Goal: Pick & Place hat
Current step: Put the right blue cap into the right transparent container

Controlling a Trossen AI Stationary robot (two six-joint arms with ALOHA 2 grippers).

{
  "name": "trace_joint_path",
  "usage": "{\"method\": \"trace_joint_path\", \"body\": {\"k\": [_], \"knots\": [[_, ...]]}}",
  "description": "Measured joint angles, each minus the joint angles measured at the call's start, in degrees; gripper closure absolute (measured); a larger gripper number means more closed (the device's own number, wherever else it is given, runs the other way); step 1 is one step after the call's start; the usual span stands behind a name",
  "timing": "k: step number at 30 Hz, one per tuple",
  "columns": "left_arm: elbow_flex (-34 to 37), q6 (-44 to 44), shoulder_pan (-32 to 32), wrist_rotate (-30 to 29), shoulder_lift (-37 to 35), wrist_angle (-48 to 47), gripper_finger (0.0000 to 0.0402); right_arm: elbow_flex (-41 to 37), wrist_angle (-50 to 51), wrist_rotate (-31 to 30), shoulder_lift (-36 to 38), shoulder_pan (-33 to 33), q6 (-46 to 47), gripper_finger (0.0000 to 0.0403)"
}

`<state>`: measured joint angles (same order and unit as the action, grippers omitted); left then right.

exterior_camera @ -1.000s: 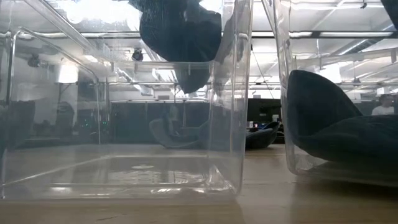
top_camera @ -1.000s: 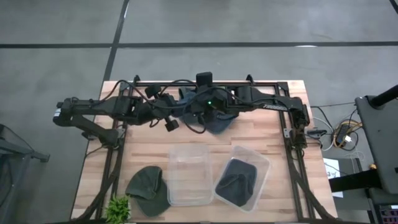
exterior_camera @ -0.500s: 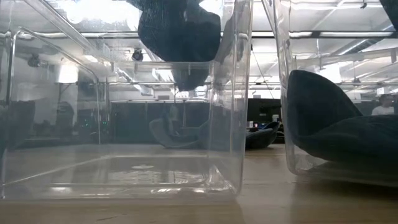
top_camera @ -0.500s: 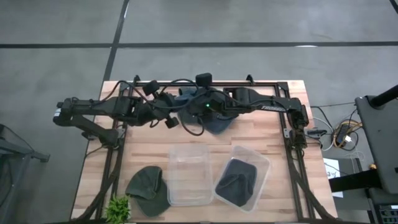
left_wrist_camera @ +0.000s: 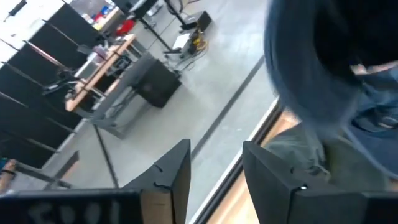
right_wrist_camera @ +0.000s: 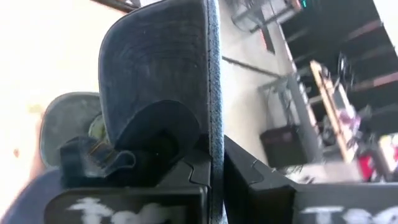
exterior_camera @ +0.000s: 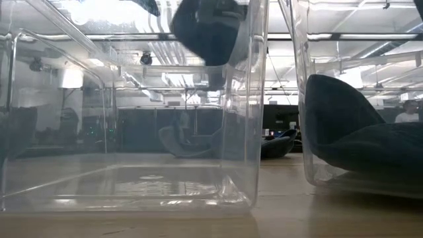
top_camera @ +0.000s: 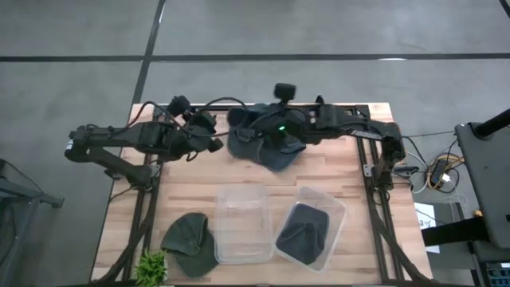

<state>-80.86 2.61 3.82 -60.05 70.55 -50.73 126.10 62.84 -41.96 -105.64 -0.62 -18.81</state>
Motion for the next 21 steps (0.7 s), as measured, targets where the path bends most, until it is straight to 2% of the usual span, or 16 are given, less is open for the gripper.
{"method": "trace_joint_path", "body": {"k": [5, 10, 17, 21], "knots": [[2.5, 0.3, 0.0, 6.4, -3.1, 0.7, 0.0264, 0.0, 5.7, 0.0, 5.5, 1.2, 11.0, 0.0394], [8.3, -0.2, 0.0, 14.9, -8.2, 7.4, 0.0264, 0.0, 8.0, 0.2, 11.7, 4.3, 20.6, 0.0394], [22.2, -1.4, 0.1, 32.7, -18.7, 29.2, 0.0264, 0.0, 12.3, 0.1, 19.6, 11.1, 36.4, 0.0394], [30.2, -3.4, 0.1, 37.3, -23.9, 39.5, 0.0264, 0.0, 17.3, -0.3, 22.6, 16.4, 49.6, 0.0392]]}}
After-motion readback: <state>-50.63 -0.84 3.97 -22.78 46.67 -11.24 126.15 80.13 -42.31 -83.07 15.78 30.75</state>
